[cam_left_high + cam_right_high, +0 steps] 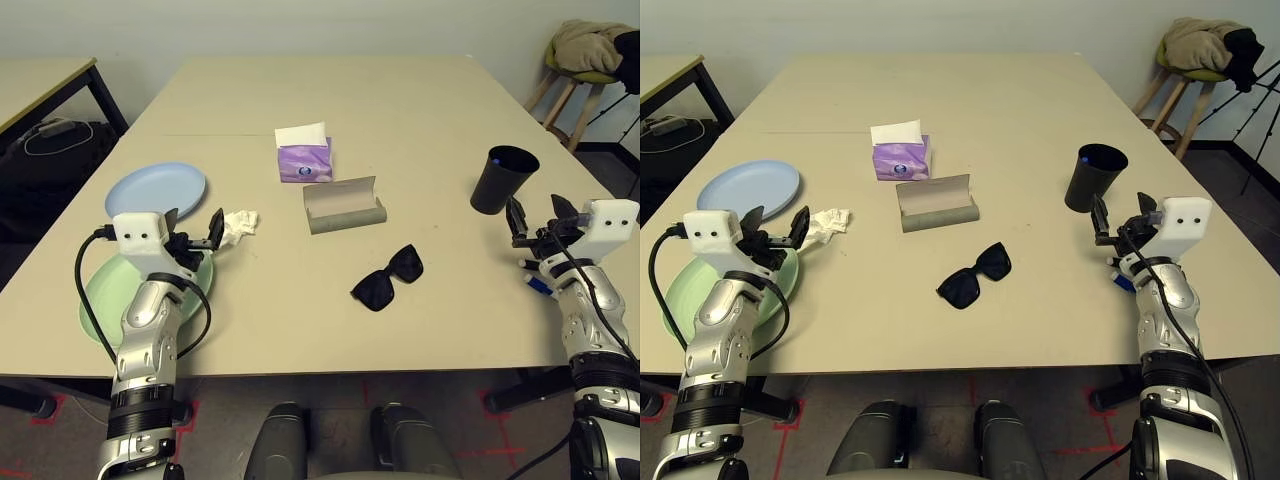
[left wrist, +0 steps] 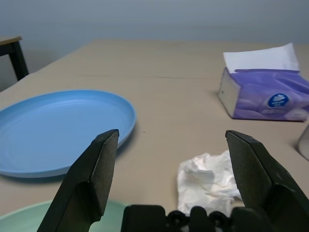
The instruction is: Organize and tidy the items on the table.
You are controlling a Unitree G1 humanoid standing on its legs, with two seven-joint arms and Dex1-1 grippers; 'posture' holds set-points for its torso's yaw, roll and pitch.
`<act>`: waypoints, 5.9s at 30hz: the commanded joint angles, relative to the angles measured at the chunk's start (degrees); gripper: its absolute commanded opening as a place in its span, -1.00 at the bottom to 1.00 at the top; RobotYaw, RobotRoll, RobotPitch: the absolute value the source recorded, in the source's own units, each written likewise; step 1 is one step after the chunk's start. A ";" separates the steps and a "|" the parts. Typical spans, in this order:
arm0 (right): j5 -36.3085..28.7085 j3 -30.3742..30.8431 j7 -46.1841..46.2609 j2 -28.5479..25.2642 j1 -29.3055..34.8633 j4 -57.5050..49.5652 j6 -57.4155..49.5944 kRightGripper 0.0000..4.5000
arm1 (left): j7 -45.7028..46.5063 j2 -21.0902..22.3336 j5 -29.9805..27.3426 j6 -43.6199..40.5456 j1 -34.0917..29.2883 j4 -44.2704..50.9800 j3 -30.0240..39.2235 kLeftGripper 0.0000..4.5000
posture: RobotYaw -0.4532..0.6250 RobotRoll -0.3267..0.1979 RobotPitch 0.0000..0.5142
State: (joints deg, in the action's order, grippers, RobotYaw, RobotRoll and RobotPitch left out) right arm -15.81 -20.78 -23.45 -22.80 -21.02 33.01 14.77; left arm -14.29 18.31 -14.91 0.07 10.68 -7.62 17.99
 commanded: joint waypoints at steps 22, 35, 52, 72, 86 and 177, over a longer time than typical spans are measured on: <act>0.16 0.94 4.41 1.64 1.88 -10.32 -7.76 0.99 | -1.22 0.15 0.64 0.99 -0.66 -0.49 -1.44 1.00 | 0.21 0.25 -0.87; -0.78 2.75 -1.81 0.75 0.46 -8.32 -4.05 0.99 | -2.11 0.67 0.52 0.62 -0.63 -0.20 -1.51 1.00 | 0.21 0.25 -0.85; -7.33 11.66 -31.27 -4.96 -1.50 -13.13 -12.26 0.99 | -4.11 2.17 0.54 -0.27 -1.13 1.13 -1.84 1.00 | 0.25 0.25 -0.82; -6.08 20.03 -59.27 -11.04 0.62 -11.66 -3.07 0.99 | -7.29 3.84 -0.61 -2.89 -1.41 2.28 -2.52 1.00 | 0.28 0.25 -0.79; -5.96 21.00 -59.06 -10.02 -0.49 -12.95 -2.81 0.99 | -8.73 4.78 -1.12 -4.65 -1.71 4.02 -2.33 1.00 | 0.29 0.25 -0.79; -5.79 23.29 -55.79 -8.31 -1.62 -20.91 -9.68 1.00 | -4.56 25.88 -13.28 -65.82 12.09 -3.32 20.50 -0.99 | 0.35 0.25 -0.79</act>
State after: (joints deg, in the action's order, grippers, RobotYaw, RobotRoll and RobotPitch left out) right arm -21.79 1.85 -79.24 -30.95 -22.18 11.68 5.11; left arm -20.60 45.07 -27.34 -64.64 20.82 -11.50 37.37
